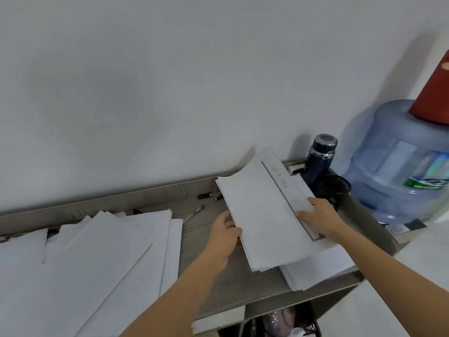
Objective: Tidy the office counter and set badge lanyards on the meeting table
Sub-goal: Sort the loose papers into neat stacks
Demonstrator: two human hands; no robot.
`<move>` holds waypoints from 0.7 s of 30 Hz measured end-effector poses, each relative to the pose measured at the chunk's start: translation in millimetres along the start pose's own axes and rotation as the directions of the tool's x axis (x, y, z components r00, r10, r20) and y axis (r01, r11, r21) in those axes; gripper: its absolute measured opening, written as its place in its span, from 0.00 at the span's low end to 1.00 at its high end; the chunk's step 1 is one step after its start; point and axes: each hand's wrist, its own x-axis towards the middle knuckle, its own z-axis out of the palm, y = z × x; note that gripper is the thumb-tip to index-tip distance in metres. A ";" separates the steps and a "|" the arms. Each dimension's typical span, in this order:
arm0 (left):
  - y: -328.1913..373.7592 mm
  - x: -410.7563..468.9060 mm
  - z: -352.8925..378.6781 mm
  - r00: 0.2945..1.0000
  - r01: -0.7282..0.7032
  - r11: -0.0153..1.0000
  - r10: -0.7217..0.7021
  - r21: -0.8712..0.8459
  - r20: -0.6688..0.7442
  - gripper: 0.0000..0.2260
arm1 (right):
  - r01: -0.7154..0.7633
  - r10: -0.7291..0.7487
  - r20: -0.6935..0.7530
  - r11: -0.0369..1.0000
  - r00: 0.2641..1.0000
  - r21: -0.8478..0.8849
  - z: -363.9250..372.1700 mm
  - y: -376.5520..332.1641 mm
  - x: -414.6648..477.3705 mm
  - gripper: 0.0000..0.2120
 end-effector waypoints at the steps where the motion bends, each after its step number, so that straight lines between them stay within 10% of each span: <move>1: -5.2 3.0 12.3 1.000 0.017 1.000 -0.017 0.016 0.011 0.23 | -0.008 0.008 0.006 1.000 1.000 -0.028 -8.7 11.3 4.0 0.12; 10: -58.7 18.9 95.7 0.996 -0.019 0.929 -0.016 0.370 0.090 0.15 | -0.050 0.041 -0.032 0.933 0.999 -0.356 -46.1 96.8 10.8 0.33; 15: -65.0 32.7 94.7 0.989 -0.094 0.801 0.005 0.591 0.150 0.14 | 0.015 -0.035 -0.018 0.754 0.999 -0.656 -41.5 110.2 9.5 0.22; 21: -49.0 24.9 65.9 0.999 -0.022 0.845 0.043 0.535 -0.026 0.14 | 0.166 -0.201 -0.025 0.869 0.979 -0.466 -18.5 72.9 8.4 0.17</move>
